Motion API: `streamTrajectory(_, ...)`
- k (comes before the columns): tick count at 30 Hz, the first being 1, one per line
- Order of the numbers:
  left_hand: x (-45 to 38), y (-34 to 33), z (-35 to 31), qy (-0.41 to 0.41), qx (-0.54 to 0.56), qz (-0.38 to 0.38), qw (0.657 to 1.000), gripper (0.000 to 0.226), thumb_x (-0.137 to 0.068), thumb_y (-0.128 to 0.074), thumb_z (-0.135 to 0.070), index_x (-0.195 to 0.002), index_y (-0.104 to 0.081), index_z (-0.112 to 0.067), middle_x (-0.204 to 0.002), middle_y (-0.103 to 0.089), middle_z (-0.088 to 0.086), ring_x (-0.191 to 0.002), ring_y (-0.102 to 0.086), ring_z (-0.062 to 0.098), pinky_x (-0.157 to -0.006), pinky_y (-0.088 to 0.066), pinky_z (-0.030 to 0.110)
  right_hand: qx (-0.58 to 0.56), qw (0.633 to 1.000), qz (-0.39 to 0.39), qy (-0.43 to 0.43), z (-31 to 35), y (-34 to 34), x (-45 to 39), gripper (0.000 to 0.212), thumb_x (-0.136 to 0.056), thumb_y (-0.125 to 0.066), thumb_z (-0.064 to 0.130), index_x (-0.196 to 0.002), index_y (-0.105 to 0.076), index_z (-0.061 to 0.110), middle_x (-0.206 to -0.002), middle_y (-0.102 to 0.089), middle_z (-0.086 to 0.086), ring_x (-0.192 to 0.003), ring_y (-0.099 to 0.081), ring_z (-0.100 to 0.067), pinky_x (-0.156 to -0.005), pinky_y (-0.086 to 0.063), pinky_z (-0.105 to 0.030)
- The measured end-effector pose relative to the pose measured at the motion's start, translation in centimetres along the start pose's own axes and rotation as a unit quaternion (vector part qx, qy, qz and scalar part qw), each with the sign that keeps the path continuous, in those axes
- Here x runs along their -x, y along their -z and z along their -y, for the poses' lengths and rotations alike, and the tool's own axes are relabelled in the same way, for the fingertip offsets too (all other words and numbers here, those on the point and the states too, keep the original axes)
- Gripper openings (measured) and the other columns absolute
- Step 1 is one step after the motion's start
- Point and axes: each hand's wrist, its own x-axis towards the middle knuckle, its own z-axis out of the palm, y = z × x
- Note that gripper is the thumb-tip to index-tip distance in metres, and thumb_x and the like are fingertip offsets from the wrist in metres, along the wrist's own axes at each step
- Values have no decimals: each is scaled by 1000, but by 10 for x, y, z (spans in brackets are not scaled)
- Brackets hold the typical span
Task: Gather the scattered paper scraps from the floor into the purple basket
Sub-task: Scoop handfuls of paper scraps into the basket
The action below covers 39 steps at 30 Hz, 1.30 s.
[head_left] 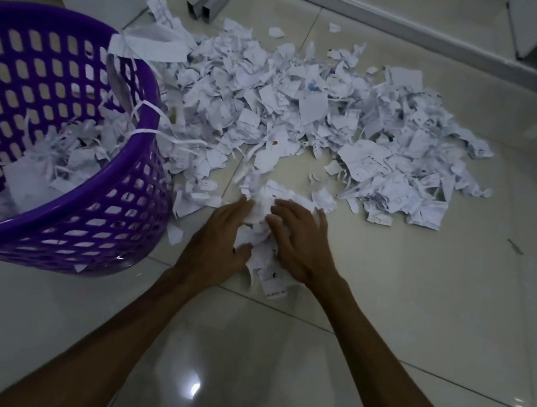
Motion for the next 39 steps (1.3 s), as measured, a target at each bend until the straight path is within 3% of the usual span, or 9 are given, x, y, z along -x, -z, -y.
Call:
streamTrajectory(5, 0, 9, -6, -25, 23, 3, 999, 79, -79, -68, -25, -149, -33, -18, -148, -43, -2, -133, -39, 8, -106, -33, 15, -50, 992, -112, -9, -26, 31, 33, 65, -82, -57, 69, -134, -52, 29, -156, -32, 2, -145, -29, -15, -113, -26, -58)
streamTrajectory(8, 6, 17, -8, -24, 24, -4, 999, 70, -84, -61, -30, -148, -35, -21, -142, -43, -10, -128, -38, 0, -100, -27, 2, -86, 994, 15, -73, -23, 32, 24, 108, -64, -68, 80, -152, -15, 47, -165, 7, 5, -152, 1, -21, -116, -13, -65)
streamTrajectory(10, 13, 19, -3, -4, 25, -1, 1000, 65, -86, -66, -20, -146, -40, -16, -143, -46, -5, -131, -40, 8, -107, -32, 15, -37, 992, 92, -73, -17, 25, 13, 125, -57, -71, 81, -151, 4, 51, -163, 21, 2, -151, 13, -25, -115, -2, -69)
streamTrajectory(14, 15, 26, -6, -27, 38, -20, 999, 48, -76, -74, -1, -122, -60, -8, -119, -59, -6, -111, -51, 1, -94, -44, 22, 79, 983, 168, 1, 7, 2, 1, 135, -55, -71, 82, -154, 9, 40, -161, 26, 0, -150, 12, -35, -113, -2, -67)
streamTrajectory(21, 14, 28, -20, 12, 78, -26, 997, 33, -76, -72, -11, -108, -67, -14, -101, -67, -8, -94, -61, 3, -79, -46, 9, 121, 987, 83, 61, 18, -17, 3, 88, -76, -67, 66, -146, -44, 18, -156, -35, -9, -143, -29, -29, -117, -24, -43)
streamTrajectory(26, 17, 33, -18, 98, 110, -2, 989, 33, -80, -67, -12, -112, -68, -16, -104, -70, -8, -89, -65, 3, -69, -49, 12, 53, 993, -12, 105, 20, -7, 3, 8, -81, -73, 16, -84, -71, 9, -86, -70, -8, -78, -61, -27, -70, -44, -36)
streamTrajectory(28, 16, 35, -20, 109, 126, 6, 986, 46, -82, -65, -12, -127, -63, -18, -113, -69, -5, -88, -64, -4, -67, -47, 6, -38, 996, -65, 47, 26, -2, 7, 18, -75, -65, 10, -62, -54, 16, -61, -58, -2, -55, -46, -19, -53, -35, -26)
streamTrajectory(33, 10, 40, -39, 106, 172, -21, 979, 40, -90, -63, -15, -130, -61, -18, -126, -63, -4, -110, -61, 8, -88, -54, 27, -206, 965, -73, -148, 27, 3, 17, 22, -80, -67, 23, -68, -55, 8, -68, -59, -6, -60, -48, -9, -55, -35, -16)
streamTrajectory(39, -3, 48, -74, 60, 177, -47, 981, 34, -88, -67, -14, -122, -65, -17, -121, -63, -2, -99, -60, 1, -76, -47, 6, -282, 931, -114, -202, 28, 29, 24, 13, -80, -78, 14, -78, -67, 18, -74, -66, 9, -67, -58, 1, -56, -42, -10)
